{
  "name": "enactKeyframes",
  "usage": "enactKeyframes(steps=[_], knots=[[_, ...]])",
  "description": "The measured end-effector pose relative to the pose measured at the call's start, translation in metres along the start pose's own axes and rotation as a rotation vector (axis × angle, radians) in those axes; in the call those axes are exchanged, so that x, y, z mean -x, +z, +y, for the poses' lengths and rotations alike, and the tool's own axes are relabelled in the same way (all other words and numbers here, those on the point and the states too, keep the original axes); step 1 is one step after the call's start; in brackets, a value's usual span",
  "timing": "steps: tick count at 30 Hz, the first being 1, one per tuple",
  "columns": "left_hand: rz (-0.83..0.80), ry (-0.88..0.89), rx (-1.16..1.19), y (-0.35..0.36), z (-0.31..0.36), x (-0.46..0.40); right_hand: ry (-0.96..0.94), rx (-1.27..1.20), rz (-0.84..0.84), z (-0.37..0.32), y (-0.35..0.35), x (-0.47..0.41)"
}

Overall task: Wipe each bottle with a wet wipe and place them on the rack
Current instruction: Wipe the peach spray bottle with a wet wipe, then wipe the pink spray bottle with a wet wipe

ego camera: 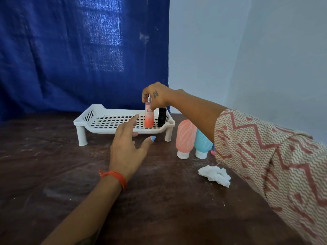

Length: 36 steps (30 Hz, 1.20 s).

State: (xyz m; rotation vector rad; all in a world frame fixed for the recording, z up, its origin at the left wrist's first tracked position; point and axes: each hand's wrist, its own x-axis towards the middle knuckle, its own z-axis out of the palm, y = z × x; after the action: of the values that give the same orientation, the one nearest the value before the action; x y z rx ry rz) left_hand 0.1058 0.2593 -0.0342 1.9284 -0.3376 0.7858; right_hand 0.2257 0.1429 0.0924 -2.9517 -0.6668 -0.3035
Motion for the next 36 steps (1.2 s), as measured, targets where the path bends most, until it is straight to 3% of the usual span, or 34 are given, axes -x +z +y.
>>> enactKeyframes(steps=[10,23,30,36], knots=[[0.000,0.040,-0.021,-0.001,0.003,0.001,-0.044,-0.063,0.057,0.010,-0.022,0.019],[-0.077,0.105,0.037,0.005,0.044,0.016,0.040,-0.254,0.222,0.068,-0.066,0.127],[-0.107,0.108,0.131,0.026,0.072,0.034,0.152,-0.316,0.236,0.109,-0.046,0.185],[-0.200,0.232,-0.065,0.029,0.052,0.045,0.199,-0.484,0.233,0.124,-0.010,0.211]])
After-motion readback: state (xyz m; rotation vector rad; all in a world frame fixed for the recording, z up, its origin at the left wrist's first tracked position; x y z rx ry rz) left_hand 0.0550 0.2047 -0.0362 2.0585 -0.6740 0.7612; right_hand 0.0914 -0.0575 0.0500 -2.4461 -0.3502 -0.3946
